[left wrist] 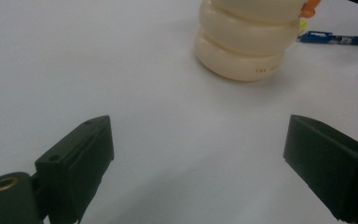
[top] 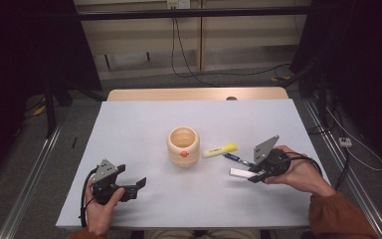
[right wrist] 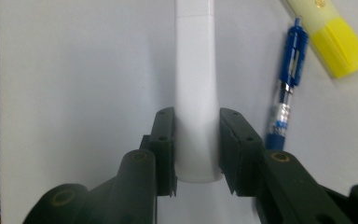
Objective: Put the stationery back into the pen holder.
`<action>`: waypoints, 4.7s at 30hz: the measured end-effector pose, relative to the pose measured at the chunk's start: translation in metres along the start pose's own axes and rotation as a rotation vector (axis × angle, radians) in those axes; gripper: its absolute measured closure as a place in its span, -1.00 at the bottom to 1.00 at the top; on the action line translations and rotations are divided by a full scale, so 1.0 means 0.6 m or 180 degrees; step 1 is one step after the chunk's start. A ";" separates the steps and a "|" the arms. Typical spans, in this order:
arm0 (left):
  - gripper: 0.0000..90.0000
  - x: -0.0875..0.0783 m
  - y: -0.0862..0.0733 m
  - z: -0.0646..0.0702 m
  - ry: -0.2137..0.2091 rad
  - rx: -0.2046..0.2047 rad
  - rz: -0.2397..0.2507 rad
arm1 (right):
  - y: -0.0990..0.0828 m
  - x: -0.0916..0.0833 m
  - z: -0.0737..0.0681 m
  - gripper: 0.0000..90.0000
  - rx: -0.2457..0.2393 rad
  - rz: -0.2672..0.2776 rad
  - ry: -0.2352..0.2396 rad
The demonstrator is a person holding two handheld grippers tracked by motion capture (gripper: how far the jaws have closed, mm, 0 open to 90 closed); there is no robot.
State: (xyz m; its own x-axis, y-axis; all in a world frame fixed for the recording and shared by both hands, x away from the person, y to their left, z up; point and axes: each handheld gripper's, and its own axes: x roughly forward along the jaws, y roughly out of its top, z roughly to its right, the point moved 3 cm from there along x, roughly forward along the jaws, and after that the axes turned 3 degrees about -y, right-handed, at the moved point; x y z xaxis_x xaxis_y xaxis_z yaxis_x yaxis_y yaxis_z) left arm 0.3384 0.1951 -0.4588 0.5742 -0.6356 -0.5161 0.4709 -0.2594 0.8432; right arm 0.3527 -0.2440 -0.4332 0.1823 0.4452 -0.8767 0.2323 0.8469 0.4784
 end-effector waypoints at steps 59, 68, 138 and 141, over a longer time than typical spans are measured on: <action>-0.71 0.086 0.068 0.178 0.0030 0.2939 -0.0623 | 0.167 0.091 -0.034 0.51 0.0349 -0.0119 0.0492; -0.67 0.109 0.062 0.194 0.0318 0.3199 -0.0409 | 0.171 0.085 -0.029 0.51 0.0419 -0.0023 0.0491; 0.57 0.109 0.027 0.177 0.0601 0.3123 -0.0369 | 0.185 0.087 -0.030 -0.62 0.0550 0.0514 0.0124; 0.57 0.107 0.031 0.167 0.0514 0.2867 -0.0298 | 0.171 0.073 -0.021 -0.71 0.0628 0.0609 -0.0063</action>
State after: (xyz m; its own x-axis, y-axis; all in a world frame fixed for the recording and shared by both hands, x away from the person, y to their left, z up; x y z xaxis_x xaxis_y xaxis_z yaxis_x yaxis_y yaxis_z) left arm 0.3166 0.0768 -0.4612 0.6785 -0.4918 -0.5457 -0.1407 -0.8161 0.5605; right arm 0.3724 -0.1340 -0.4233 0.2590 0.5842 -0.7692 0.3732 0.6740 0.6375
